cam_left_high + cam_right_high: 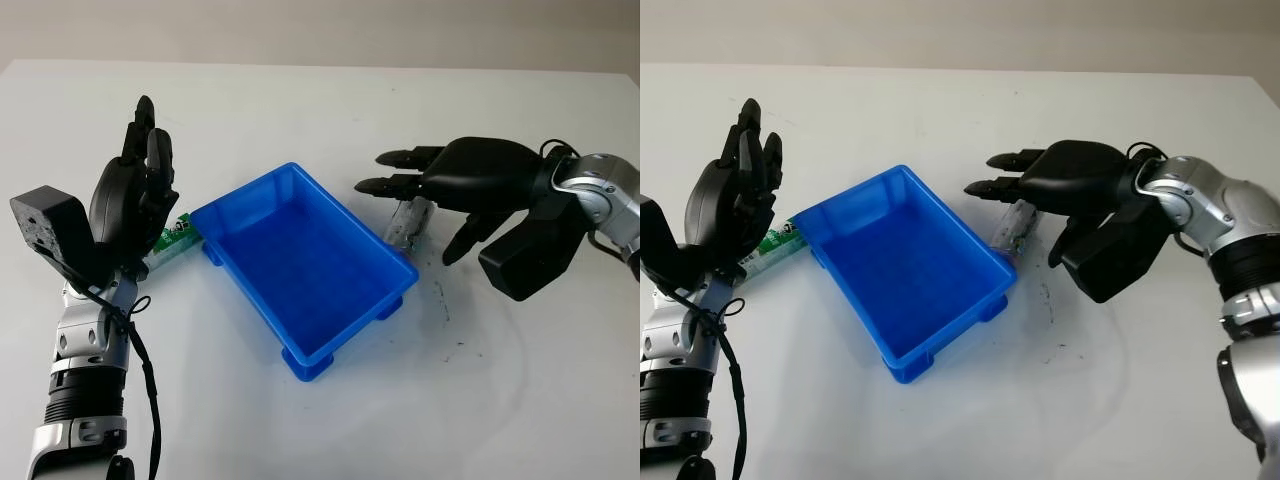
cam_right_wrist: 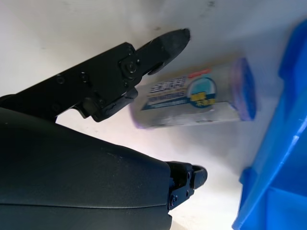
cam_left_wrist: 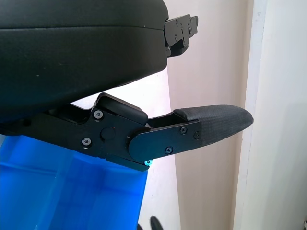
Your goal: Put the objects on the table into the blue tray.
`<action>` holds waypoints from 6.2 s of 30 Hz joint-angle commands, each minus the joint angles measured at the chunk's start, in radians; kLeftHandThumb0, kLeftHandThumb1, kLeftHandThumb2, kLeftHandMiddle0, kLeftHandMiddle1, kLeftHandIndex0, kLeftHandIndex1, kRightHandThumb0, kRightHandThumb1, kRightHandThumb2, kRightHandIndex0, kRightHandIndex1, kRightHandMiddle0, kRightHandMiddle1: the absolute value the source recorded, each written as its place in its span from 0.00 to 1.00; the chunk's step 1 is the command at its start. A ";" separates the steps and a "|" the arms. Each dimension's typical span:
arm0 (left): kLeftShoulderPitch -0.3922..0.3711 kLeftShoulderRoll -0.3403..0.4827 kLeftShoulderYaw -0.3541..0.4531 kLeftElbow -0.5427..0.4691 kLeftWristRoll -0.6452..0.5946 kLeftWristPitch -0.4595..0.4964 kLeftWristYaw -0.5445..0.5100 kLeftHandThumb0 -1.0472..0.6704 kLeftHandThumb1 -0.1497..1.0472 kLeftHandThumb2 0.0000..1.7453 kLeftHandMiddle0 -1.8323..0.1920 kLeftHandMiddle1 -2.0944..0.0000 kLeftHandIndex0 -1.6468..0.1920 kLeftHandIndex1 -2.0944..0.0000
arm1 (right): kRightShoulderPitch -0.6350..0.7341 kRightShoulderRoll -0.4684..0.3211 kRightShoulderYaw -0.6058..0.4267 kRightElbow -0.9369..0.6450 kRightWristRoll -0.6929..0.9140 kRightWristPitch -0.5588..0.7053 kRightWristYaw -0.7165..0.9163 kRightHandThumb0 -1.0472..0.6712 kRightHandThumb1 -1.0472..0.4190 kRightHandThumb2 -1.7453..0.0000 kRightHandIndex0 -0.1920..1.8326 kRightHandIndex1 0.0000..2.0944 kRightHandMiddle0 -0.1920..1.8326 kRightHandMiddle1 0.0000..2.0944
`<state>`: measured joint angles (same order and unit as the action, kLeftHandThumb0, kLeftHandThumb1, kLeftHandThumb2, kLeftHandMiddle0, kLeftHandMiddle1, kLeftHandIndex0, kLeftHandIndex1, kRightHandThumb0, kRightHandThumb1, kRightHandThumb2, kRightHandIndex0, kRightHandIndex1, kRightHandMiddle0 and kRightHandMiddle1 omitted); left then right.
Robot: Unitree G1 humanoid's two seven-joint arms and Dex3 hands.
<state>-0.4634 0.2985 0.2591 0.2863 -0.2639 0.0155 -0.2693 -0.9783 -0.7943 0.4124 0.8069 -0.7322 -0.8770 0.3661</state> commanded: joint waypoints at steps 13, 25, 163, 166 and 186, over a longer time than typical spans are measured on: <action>-0.002 0.016 0.005 -0.023 0.002 0.001 -0.001 0.12 1.00 0.37 1.00 1.00 1.00 1.00 | -0.011 0.050 0.079 0.170 -0.097 -0.112 -0.276 0.45 0.09 0.97 0.38 0.18 0.30 0.32; -0.011 0.020 0.003 -0.023 -0.002 0.009 -0.002 0.12 1.00 0.37 1.00 1.00 1.00 1.00 | -0.053 0.030 0.226 0.205 -0.364 -0.037 -0.690 0.28 0.07 0.97 0.62 1.00 0.41 0.95; 0.173 0.390 -0.072 -0.603 0.485 0.663 -0.034 0.09 0.98 0.05 0.95 0.97 1.00 1.00 | 0.250 0.394 -0.464 -0.256 0.723 0.865 -0.073 0.25 0.00 0.62 0.00 0.00 0.00 0.00; 0.184 0.451 -0.123 -0.630 0.538 0.702 -0.075 0.10 0.97 0.04 0.92 0.96 1.00 1.00 | 0.246 0.394 -0.461 -0.251 0.719 0.865 -0.073 0.25 0.00 0.62 0.00 0.00 0.00 0.00; 0.192 0.681 -0.328 -0.609 0.699 0.595 -0.367 0.12 0.86 0.03 0.89 0.94 0.94 0.96 | 0.240 0.394 -0.473 -0.255 0.743 0.872 -0.062 0.25 0.00 0.62 0.00 0.00 0.00 0.00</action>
<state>-0.2765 0.9598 -0.0619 -0.3219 0.4233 0.6211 -0.6289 -0.7321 -0.4031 -0.0523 0.5647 0.0051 -0.0076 0.3016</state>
